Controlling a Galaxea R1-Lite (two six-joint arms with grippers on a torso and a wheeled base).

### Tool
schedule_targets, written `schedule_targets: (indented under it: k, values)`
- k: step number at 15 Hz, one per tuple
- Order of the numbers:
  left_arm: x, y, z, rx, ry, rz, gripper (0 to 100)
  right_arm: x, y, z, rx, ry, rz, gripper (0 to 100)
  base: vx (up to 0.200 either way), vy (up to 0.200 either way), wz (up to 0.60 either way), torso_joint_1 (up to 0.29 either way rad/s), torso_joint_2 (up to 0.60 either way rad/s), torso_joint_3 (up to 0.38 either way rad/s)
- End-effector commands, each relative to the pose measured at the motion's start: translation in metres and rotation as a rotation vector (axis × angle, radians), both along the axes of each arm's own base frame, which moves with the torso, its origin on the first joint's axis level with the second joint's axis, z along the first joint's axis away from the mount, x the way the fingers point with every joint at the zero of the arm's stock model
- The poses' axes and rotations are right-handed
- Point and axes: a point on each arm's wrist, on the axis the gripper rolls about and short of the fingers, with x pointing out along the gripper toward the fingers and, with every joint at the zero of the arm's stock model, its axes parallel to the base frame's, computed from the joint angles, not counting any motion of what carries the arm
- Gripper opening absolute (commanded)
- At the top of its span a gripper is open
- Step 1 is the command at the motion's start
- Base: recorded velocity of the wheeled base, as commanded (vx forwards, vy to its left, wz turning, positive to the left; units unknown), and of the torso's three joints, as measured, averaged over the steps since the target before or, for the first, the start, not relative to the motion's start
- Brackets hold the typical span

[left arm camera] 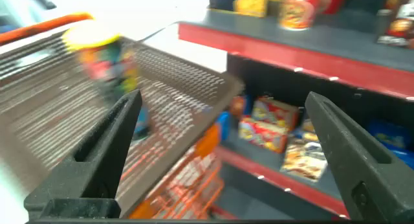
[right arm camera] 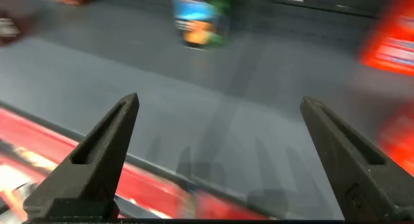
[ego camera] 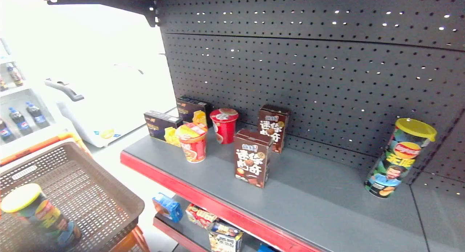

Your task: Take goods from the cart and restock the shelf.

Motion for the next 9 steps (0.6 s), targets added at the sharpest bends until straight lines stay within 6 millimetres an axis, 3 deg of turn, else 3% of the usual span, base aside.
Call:
schedule_targets:
  k: [1, 7, 9]
  values:
    - [0.0, 0.0, 0.0, -0.001, 0.0, 0.0, 100, 0.0001, 0.0, 0.0001, 0.001, 0.0, 0.001, 100, 0.0, 0.0, 0.6, 0.002, 0.0, 0.002]
    - [0.0, 0.0, -0.0002, -0.001, 0.001, -0.001, 100, 0.0001, 0.0, 0.0001, 0.001, 0.0, 0.0, 100, 0.0, 0.0, 0.6, 0.003, 0.0, 0.004]
    - [0.0, 0.0, -0.0002, -0.001, 0.001, -0.001, 100, 0.0001, 0.0, 0.0001, 0.001, 0.0, 0.0, 100, 0.0, 0.0, 0.0, 0.0, 0.0, 0.0]
